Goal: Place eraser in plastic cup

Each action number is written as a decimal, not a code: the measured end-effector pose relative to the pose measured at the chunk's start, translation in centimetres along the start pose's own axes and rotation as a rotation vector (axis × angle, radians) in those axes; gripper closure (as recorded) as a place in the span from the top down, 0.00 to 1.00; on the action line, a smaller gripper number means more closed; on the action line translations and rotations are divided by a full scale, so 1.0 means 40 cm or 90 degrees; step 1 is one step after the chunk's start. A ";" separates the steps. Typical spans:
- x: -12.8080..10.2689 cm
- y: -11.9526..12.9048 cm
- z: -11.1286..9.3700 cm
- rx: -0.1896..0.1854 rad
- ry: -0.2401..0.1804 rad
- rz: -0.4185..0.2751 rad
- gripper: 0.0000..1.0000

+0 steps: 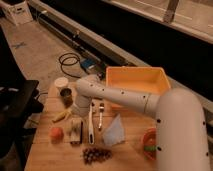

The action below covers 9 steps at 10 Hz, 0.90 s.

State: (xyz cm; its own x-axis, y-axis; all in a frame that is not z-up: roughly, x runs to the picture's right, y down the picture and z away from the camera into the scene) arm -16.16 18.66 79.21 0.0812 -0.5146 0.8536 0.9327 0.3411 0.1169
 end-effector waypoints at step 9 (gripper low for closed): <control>0.014 0.074 0.050 -0.091 0.109 0.145 0.74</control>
State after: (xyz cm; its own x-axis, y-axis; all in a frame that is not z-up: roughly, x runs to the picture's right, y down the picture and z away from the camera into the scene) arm -14.06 20.95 81.06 0.3400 -0.5663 0.7507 0.9226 0.3553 -0.1498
